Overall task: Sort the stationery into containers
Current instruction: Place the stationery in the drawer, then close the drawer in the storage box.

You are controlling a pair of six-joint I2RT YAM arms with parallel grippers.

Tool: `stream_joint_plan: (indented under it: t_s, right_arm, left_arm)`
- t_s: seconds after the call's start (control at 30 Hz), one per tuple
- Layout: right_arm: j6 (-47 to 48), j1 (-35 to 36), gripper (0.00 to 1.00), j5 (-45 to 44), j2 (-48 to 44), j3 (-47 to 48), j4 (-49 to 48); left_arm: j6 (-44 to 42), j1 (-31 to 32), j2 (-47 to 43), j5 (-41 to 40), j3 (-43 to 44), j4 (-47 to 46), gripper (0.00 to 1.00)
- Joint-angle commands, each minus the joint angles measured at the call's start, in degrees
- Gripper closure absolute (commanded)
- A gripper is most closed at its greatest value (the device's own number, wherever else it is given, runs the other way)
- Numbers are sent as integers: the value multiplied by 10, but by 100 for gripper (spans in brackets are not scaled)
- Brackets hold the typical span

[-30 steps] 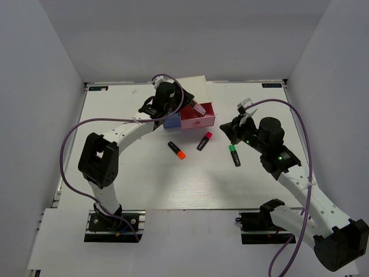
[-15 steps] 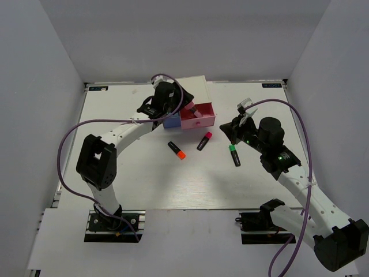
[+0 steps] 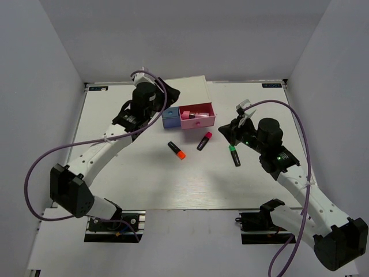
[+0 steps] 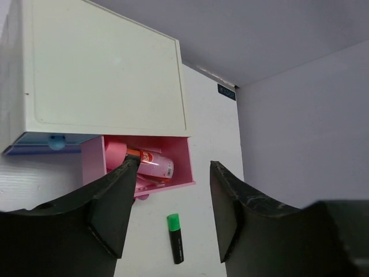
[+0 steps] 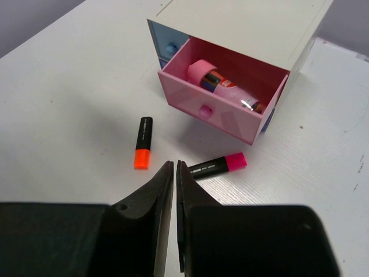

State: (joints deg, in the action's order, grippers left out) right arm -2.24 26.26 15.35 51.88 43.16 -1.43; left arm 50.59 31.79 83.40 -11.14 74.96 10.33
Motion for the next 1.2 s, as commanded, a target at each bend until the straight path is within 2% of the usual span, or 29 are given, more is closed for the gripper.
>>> stream_joint_plan:
  t_s: [0.0,0.1,0.2,0.23,0.3,0.4,0.43,0.47,0.57,0.67,0.73,0.83,1.03,1.13,1.17]
  right_arm:
    - [-8,-2,88,16,7,-5,-35]
    - [-10,-1,88,20,11,-5,-38]
    - [-2,-1,88,20,12,0,-35]
    - [0,-2,88,20,12,1,-31]
    - [18,-2,87,24,16,3,-31]
    - [71,1,83,57,29,5,-21]
    - [83,2,81,63,42,6,-21]
    - [117,2,81,74,49,7,-18]
    - [177,3,77,106,81,16,-4]
    - [224,3,73,137,119,39,11]
    - [282,4,75,164,148,48,13]
    - [354,4,100,198,180,70,45]
    - [459,7,100,224,266,131,65]
    - [506,12,92,226,307,160,87]
    - [515,12,86,228,319,165,98]
  left_arm:
    - [-25,-5,-25,-28,-25,19,37]
    - [-25,-5,-25,-16,-31,19,49]
    - [-25,-5,-14,-1,-31,19,68]
    - [-30,-5,-14,8,-31,19,79]
    - [-43,-5,-9,25,-31,19,85]
    - [-51,-5,-23,49,-52,37,86]
    - [-64,-5,-32,55,-61,37,83]
    - [-64,-5,-44,65,-88,43,67]
    - [-71,-5,-110,65,-160,44,29]
    - [-59,-5,-189,65,-235,44,16]
    - [-45,-5,-243,59,-282,50,16]
    - [-37,-5,-287,52,-318,66,15]
    - [-15,-5,-359,33,-372,108,15]
    - [-9,-5,-370,23,-379,130,13]
    - [-4,-5,-379,23,-384,136,13]
